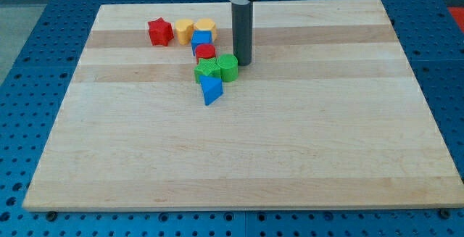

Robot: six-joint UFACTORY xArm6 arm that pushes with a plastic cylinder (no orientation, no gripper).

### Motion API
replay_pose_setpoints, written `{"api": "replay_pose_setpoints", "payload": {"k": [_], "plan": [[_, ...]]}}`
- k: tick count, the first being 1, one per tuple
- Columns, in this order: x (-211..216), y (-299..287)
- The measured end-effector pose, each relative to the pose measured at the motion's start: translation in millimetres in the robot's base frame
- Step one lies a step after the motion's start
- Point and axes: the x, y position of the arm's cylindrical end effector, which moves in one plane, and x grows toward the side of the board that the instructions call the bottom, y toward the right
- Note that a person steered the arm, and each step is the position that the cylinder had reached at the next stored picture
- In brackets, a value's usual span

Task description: Move your arm away from green circle

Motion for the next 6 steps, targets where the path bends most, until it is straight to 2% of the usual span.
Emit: {"api": "replay_pose_setpoints", "payload": {"k": [2,4,6], "plan": [[0,9],[6,60],[57,83]]}}
